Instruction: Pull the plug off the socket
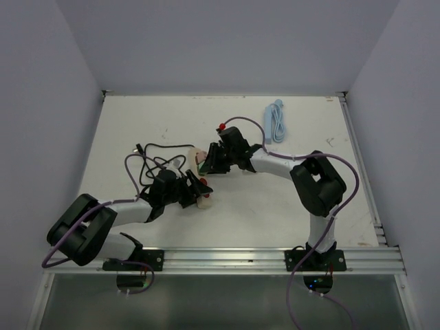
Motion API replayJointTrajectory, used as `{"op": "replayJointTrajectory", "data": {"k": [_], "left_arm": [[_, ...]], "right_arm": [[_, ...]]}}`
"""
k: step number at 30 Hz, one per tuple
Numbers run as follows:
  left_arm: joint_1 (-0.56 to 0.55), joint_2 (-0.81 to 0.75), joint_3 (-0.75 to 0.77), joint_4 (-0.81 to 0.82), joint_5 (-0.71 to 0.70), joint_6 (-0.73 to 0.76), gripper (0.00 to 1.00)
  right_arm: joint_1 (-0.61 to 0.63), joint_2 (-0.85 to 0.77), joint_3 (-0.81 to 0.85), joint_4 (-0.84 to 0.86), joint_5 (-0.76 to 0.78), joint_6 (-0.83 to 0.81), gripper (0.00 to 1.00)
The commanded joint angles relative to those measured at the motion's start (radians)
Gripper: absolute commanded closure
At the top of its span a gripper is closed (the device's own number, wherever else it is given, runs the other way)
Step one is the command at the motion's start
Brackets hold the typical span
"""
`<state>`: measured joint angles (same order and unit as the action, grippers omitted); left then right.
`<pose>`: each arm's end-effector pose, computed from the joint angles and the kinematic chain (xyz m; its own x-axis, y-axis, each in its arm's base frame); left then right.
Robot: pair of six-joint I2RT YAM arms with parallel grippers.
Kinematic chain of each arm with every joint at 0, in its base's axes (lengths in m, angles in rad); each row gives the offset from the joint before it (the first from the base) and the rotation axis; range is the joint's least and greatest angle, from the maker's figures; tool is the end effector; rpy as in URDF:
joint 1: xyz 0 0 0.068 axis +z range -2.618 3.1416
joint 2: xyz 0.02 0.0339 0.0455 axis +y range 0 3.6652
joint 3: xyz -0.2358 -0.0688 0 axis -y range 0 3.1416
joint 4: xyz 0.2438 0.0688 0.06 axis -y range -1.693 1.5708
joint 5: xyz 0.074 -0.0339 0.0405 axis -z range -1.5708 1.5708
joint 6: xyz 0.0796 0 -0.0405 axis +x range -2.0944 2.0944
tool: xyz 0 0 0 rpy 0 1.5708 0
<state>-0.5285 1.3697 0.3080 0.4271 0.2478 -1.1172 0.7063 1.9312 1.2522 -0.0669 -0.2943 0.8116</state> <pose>0.2197 -0.1509 0.0713 -0.8171 -0.5320 -0.2222 -0.1712 0.5919 -0.7876 0.3204 0.3037 0.1258 -0.9235 0.1246 -0.3628 -0.1646 0.7255 0.6683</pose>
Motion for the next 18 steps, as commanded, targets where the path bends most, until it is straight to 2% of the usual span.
{"op": "replayJointTrajectory", "data": {"k": [1, 7, 18], "left_arm": [[0.004, 0.016, -0.05, -0.179, -0.065, 0.056, 0.2], [0.004, 0.049, -0.035, -0.182, -0.077, 0.056, 0.21], [-0.007, 0.124, 0.016, -0.149, -0.05, 0.045, 0.29]], "right_arm": [[-0.004, -0.078, -0.028, -0.013, -0.049, -0.038, 1.0], [-0.004, -0.126, -0.074, -0.005, -0.092, -0.019, 1.0], [-0.004, -0.176, -0.14, 0.044, -0.108, 0.026, 1.0]]}}
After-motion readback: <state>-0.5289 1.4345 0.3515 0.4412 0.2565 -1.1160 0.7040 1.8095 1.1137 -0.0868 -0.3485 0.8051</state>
